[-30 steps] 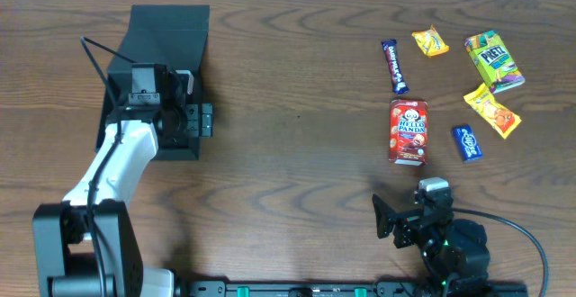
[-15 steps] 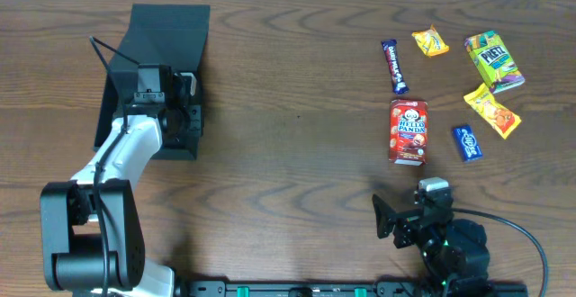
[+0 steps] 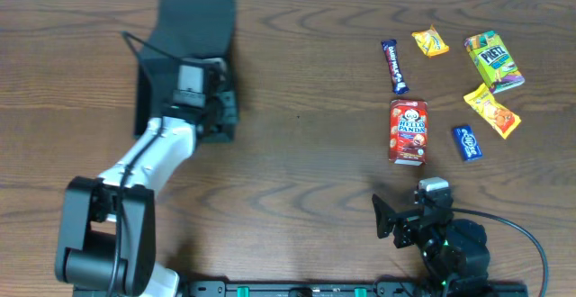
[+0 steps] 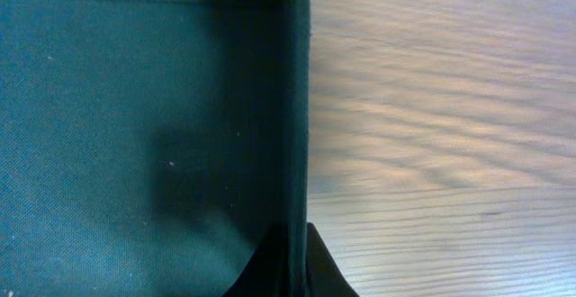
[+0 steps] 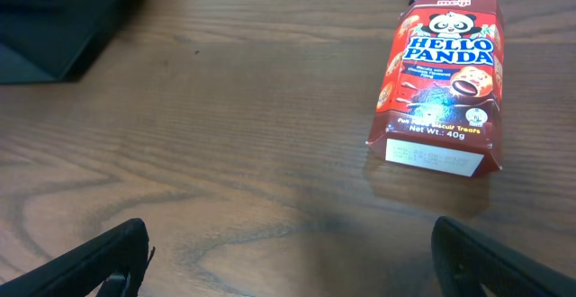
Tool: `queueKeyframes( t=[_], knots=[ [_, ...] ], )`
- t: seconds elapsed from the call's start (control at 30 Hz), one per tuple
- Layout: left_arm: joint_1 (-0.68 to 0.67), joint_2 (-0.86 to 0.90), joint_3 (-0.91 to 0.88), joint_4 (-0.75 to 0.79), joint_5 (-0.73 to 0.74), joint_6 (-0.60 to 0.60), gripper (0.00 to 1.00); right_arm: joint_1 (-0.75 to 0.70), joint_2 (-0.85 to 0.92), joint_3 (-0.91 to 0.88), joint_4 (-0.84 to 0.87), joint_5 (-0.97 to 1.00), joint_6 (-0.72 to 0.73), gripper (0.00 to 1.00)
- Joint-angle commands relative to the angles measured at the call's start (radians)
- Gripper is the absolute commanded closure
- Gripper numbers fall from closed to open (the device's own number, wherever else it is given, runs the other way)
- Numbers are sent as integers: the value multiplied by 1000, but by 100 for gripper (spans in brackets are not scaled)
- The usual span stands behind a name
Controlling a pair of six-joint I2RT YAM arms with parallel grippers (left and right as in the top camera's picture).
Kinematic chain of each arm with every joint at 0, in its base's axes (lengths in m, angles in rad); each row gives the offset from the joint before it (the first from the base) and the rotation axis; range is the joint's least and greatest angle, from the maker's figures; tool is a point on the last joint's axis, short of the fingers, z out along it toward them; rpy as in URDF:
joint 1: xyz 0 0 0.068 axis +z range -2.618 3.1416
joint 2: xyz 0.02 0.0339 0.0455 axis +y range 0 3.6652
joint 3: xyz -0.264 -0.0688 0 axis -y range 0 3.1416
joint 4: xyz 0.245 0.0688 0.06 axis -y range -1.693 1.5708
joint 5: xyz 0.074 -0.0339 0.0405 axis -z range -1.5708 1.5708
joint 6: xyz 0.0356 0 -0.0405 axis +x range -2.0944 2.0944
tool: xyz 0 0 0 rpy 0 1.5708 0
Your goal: Pack container
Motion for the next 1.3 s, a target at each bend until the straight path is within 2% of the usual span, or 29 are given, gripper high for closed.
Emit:
queueKeyframes(
  t=[0.0, 0.33, 0.7, 0.97, 1.0, 1.03, 1.07, 1.2, 1.27],
  knots=[
    [-76, 6, 23, 40, 0, -139, 94, 16, -5, -3, 1, 4, -8, 1],
    [-275, 43, 68, 130, -30, -332, 94, 16, -5, -3, 1, 4, -8, 1],
    [-408, 156, 192, 151, -40, -373, 94, 16, -5, -3, 1, 4, -8, 1],
    [-433, 168, 226, 137, -82, -407, 94, 16, -5, -3, 1, 4, -8, 1],
    [-433, 168, 226, 137, -82, -407, 86, 16, -5, -3, 1, 4, -8, 1],
    [-433, 168, 226, 138, -83, -406, 18, 16, -5, -3, 1, 4, -8, 1],
    [-432, 168, 226, 139, -83, -406, 5, 16, -5, -3, 1, 4, -8, 1],
    [-425, 158, 227, 142, -91, -393, 5, 16, -5, -3, 1, 4, -8, 1],
    [-417, 126, 233, 130, -116, -326, 5, 16, -5, -3, 1, 4, -8, 1]
  ],
)
